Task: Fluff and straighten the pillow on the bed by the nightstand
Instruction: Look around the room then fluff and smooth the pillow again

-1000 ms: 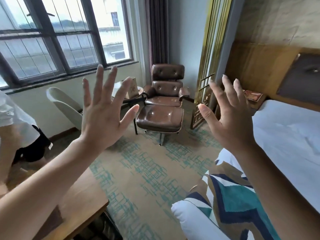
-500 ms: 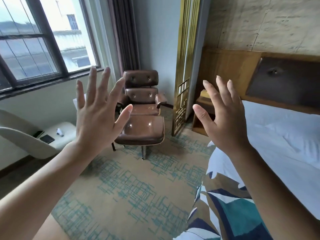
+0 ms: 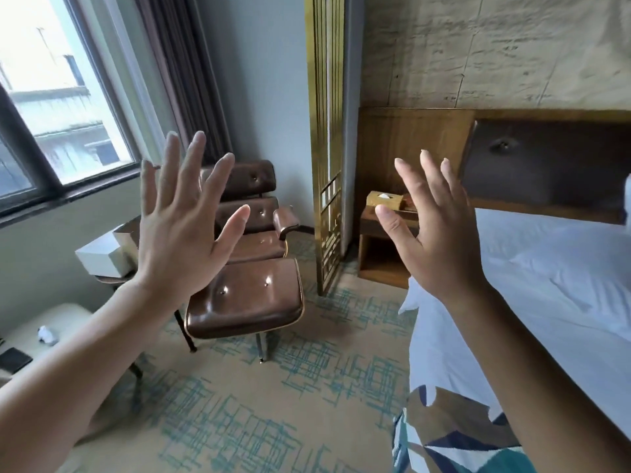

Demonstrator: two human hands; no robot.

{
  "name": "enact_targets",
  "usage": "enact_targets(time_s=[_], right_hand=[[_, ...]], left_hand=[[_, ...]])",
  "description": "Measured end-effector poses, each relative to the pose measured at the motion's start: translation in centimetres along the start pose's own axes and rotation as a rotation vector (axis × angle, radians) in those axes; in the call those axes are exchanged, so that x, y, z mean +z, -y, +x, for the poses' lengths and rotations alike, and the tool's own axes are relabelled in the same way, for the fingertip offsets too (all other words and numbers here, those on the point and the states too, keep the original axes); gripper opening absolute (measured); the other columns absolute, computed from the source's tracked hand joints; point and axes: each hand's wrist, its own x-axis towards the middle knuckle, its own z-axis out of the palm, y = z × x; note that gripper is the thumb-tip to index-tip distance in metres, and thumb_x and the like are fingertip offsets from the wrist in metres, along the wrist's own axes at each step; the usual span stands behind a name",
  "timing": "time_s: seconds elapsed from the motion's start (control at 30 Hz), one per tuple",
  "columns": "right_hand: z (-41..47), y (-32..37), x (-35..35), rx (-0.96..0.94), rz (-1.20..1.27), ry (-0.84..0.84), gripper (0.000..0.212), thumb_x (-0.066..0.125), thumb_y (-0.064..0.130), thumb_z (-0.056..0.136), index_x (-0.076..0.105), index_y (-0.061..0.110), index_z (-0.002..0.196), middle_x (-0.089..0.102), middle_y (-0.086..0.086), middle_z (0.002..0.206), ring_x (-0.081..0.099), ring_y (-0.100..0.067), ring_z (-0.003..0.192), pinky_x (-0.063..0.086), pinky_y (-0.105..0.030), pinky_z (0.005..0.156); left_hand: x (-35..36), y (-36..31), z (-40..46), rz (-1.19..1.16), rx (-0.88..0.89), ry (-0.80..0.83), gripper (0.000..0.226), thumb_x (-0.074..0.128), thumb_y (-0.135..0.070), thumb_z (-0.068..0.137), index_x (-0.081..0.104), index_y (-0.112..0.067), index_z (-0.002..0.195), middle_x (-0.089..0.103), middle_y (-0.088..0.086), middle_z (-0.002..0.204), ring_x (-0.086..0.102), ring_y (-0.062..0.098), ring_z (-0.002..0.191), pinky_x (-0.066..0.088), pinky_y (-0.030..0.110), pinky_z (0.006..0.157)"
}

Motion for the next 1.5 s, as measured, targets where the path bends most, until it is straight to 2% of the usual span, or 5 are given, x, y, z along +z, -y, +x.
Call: enact_targets(time_s=[0.37, 0.73, 0.97, 1.27, 1.5], right_hand=[[5.4, -3.6, 7.8, 0.143, -0.159, -0.028, 0.064, 0.038, 0.063, 0.101, 0.036, 0.033, 0.158, 0.024, -0.001, 0.171, 0.013, -0.027, 0.160, 0.023, -0.061, 0.123], [13.5, -1.5, 14.2, 0.275, -0.325, -0.119, 0.070, 0.035, 0.066, 0.098, 0.035, 0.029, 0.158, 0.024, -0.001, 0.171, 0.012, -0.026, 0.160, 0.024, -0.059, 0.123], [16.2, -1.9, 17.5, 0.371, -0.433, -0.038, 0.071, 0.031, 0.066, 0.099, 0.024, 0.034, 0.162, 0.014, 0.002, 0.173, 0.005, -0.026, 0.160, 0.015, -0.054, 0.127], [18.5, -7.5, 19.5, 0.437, -0.591, -0.064, 0.069, 0.031, 0.066, 0.101, 0.023, 0.035, 0.162, 0.012, 0.000, 0.173, 0.006, -0.028, 0.160, 0.016, -0.057, 0.126], [21.6, -16.7, 20.8, 0.506, -0.696, -0.119, 0.073, 0.027, 0.068, 0.101, 0.017, 0.033, 0.163, 0.010, -0.001, 0.174, 0.005, -0.031, 0.160, 0.017, -0.059, 0.125]], left_hand=[[14.9, 3.3, 7.2, -0.249, 0.082, -0.038, 0.063, 0.037, -0.056, 0.108, 0.036, -0.021, 0.161, 0.015, 0.009, 0.176, 0.005, 0.036, 0.164, 0.010, 0.067, 0.128], [26.5, 10.0, 16.9, -0.407, 0.175, -0.028, 0.067, 0.030, -0.060, 0.108, 0.031, -0.024, 0.164, 0.012, 0.008, 0.176, 0.002, 0.035, 0.164, 0.005, 0.063, 0.130], [31.6, 11.8, 19.3, -0.489, 0.213, -0.015, 0.062, 0.033, -0.058, 0.108, 0.040, -0.025, 0.160, 0.014, 0.008, 0.176, 0.002, 0.034, 0.164, 0.006, 0.062, 0.130], [39.7, 7.4, 23.6, -0.626, 0.275, 0.026, 0.066, 0.026, -0.062, 0.108, 0.038, -0.026, 0.161, 0.013, 0.008, 0.176, 0.001, 0.034, 0.164, 0.006, 0.063, 0.130], [48.1, 1.2, 30.5, -0.651, 0.351, -0.014, 0.063, 0.030, -0.059, 0.108, 0.036, -0.027, 0.162, 0.012, 0.007, 0.177, -0.002, 0.032, 0.164, 0.007, 0.063, 0.130]])
